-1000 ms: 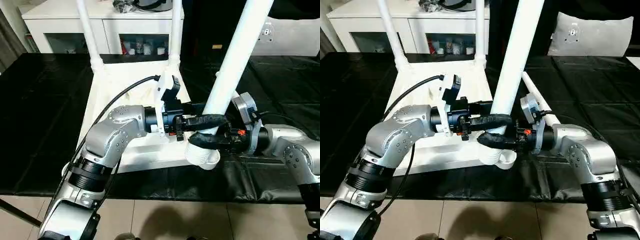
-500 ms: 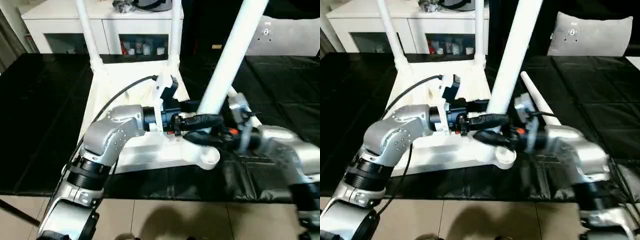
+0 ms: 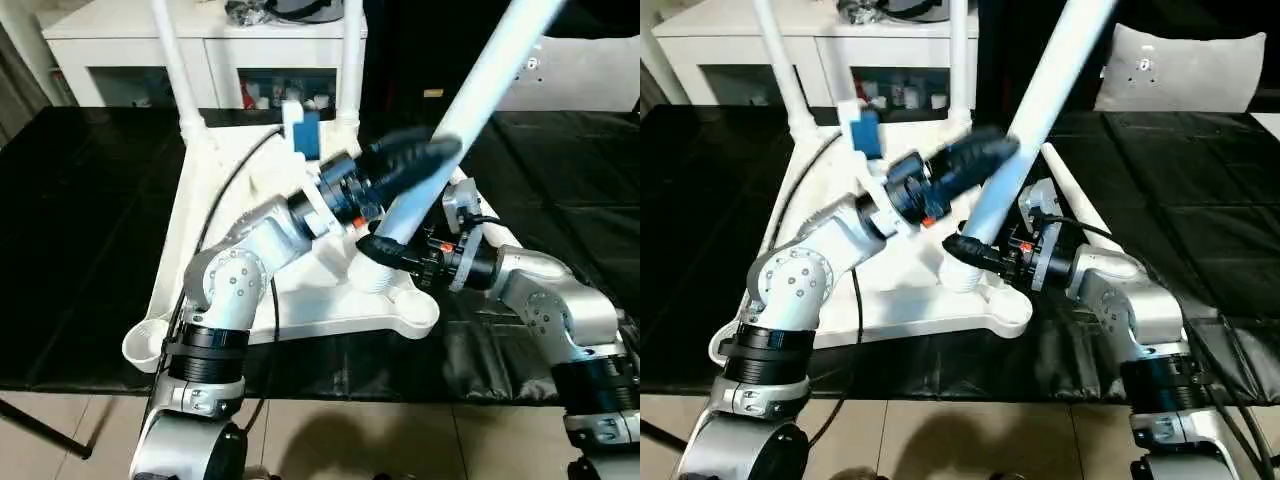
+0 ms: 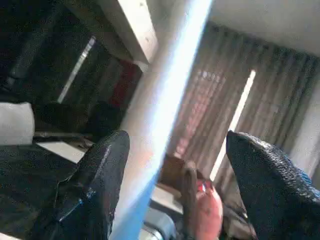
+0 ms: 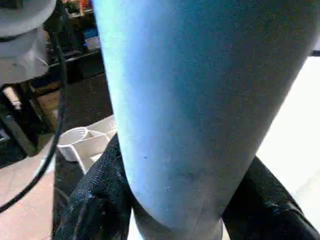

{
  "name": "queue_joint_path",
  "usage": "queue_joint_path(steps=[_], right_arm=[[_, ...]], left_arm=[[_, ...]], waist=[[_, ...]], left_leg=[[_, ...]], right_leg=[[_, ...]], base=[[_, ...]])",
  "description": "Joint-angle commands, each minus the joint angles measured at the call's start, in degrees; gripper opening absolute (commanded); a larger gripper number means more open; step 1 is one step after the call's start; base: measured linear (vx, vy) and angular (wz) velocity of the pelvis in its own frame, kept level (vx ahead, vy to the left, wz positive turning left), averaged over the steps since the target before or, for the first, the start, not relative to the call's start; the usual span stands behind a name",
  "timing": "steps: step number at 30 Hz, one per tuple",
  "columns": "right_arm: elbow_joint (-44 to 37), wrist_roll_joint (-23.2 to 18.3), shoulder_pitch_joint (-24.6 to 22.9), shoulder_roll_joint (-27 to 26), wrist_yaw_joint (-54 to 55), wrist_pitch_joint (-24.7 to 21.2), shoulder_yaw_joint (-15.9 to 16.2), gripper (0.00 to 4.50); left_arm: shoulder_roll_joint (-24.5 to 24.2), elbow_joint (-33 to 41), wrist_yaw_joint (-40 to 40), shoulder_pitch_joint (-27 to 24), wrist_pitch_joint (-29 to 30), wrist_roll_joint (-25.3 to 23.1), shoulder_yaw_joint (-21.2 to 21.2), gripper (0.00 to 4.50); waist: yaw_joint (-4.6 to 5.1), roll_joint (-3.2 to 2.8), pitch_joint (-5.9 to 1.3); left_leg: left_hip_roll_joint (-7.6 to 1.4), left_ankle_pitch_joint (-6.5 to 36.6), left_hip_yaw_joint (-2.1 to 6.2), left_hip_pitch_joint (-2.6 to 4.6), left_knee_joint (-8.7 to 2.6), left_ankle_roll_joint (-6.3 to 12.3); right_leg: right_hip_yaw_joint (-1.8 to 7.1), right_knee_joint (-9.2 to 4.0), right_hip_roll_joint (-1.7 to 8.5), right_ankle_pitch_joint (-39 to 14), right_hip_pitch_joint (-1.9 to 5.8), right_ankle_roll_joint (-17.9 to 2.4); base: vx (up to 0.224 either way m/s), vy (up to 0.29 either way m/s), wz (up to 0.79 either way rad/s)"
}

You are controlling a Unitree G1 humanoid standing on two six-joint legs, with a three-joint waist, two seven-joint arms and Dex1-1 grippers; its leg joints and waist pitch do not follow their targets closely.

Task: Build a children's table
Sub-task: Pick table leg

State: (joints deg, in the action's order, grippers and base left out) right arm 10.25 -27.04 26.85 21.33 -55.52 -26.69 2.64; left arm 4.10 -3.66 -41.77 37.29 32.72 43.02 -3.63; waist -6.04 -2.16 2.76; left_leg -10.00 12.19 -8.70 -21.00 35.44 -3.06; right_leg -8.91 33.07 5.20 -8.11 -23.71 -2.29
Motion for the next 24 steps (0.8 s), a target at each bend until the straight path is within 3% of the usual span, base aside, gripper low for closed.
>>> queue_joint_path(steps=[1, 2, 3, 5, 8, 10, 12, 15, 16, 18, 22, 24], right_arm=[[-0.46, 0.86, 0.36, -0.63, 1.97, 1.44, -0.82, 1.90], [-0.67, 1.98, 0.30, -0.90, 3.17, 2.13, -0.56, 1.90], [-0.67, 1.98, 0.30, -0.90, 3.17, 2.13, -0.56, 1.90], [-1.02, 3.53, 0.02, -0.85, 3.90, 3.01, 0.34, 1.90], [-1.43, 6.18, -0.63, -0.94, 5.14, 4.67, 2.05, 1.90], [-1.34, 7.08, -0.79, -1.14, 6.06, 5.30, 2.44, 1.90], [-1.03, 7.49, -0.76, -1.40, 6.80, 5.68, 2.56, 1.89], [-0.24, 8.22, -0.33, -1.49, 8.69, 4.55, 2.40, 1.89], [0.65, 8.41, 0.49, -1.77, 11.01, 3.28, 1.03, 1.89], [0.62, 7.66, 0.82, -2.09, 12.11, 2.89, -0.58, 1.89], [-0.65, 7.47, -0.28, -1.16, 14.81, 1.09, -2.70, 1.89], [-1.18, 7.70, -1.61, -2.02, 17.26, 2.79, -4.25, 1.89]], left_arm=[[0.34, -1.41, 5.00, 1.88, -1.44, -0.98, -2.76, 3.48], [-0.13, -4.97, 10.27, 3.54, -2.70, -4.54, -3.42, 3.48], [-0.13, -4.97, 10.27, 3.54, -2.70, -4.54, -3.42, 3.48], [-1.29, -9.30, 15.14, 5.24, -4.58, -9.40, -3.17, 3.48], [-4.89, -11.99, 15.51, 5.78, -7.56, -18.32, 2.78, 3.48], [-5.11, -10.32, 14.37, 5.32, -7.57, -19.49, 4.87, 3.48], [-5.01, -7.94, 12.49, 4.64, -7.13, -19.52, 6.98, 3.48], [-5.14, -5.34, 9.83, 3.68, -6.99, -19.24, 9.40, 3.48], [-4.86, -3.15, 8.22, 2.60, -7.37, -18.37, 10.76, 3.48], [-4.44, -2.77, 8.54, 2.07, -7.92, -18.21, 10.45, 3.48], [-6.45, -5.59, 11.85, 1.42, -9.81, -21.57, 8.09, 3.48], [-8.95, -5.65, 11.25, -0.06, -10.16, -23.56, 8.87, 3.48]], waist=[[0.13, 1.31, -4.33], [0.28, 1.36, -4.35], [0.43, 1.24, -4.36], [0.45, 1.19, -4.37], [0.70, 1.08, -4.52], [0.74, 1.10, -4.72], [0.63, 1.05, -4.81], [0.64, 1.19, -4.57], [0.65, 1.54, -4.56], [0.84, 1.38, -4.28], [1.01, 1.69, -4.17], [1.24, 1.74, -4.19]], left_leg=[[-2.34, 3.28, 0.22, -0.38, -3.45, 5.03], [-2.23, 3.41, 0.25, -0.38, -3.43, 4.85], [-2.17, 3.52, 0.34, -0.33, -3.46, 4.82], [-2.06, 3.56, 0.34, -0.31, -3.44, 4.77], [-2.03, 3.05, 0.58, -0.37, -3.48, 4.82], [-2.29, 2.25, 0.75, -0.53, -3.48, 4.75], [-2.73, 0.79, 0.79, -0.57, -3.40, 5.43], [-2.78, 1.50, 0.61, -0.65, -3.42, 6.07], [-2.76, 1.93, 0.53, -0.48, -3.48, 5.95], [-2.60, 3.43, 0.36, -0.44, -3.54, 5.33], [-2.27, 4.41, 0.25, -0.27, -3.62, 4.66], [-2.19, 4.77, 0.34, -0.33, -3.68, 4.26]], right_leg=[[2.94, -4.97, 3.44, -23.20, 4.32, -1.47], [2.83, -5.04, 3.25, -23.18, 4.31, -0.99], [2.79, -5.10, 3.14, -23.06, 4.32, -0.23], [2.72, -5.16, 3.08, -23.40, 4.31, 0.79], [2.76, -5.06, 3.25, -22.46, 4.31, 2.18], [2.88, -4.61, 3.51, -20.98, 4.50, 1.11], [3.22, -3.99, 3.88, -17.47, 4.44, -2.41], [3.34, -3.93, 4.03, -17.36, 4.48, -4.69], [3.35, -4.08, 4.03, -18.20, 4.40, -4.56], [3.27, -4.56, 3.97, -21.46, 4.35, -3.79], [3.09, -5.03, 3.72, -24.40, 4.26, -1.41], [2.98, -5.13, 3.66, -25.34, 4.22, 0.12]], base=[[0.000, 0.000, 0.00], [0.000, 0.000, 0.00], [0.000, 0.000, 0.00], [0.000, 0.000, 0.00], [0.000, 0.000, 0.00], [0.000, 0.000, 0.00], [0.000, 0.000, 0.00], [0.000, 0.000, 0.00], [0.000, 0.000, 0.00], [0.000, 0.000, 0.00], [0.000, 0.000, 0.00], [0.000, 0.000, 0.00]])
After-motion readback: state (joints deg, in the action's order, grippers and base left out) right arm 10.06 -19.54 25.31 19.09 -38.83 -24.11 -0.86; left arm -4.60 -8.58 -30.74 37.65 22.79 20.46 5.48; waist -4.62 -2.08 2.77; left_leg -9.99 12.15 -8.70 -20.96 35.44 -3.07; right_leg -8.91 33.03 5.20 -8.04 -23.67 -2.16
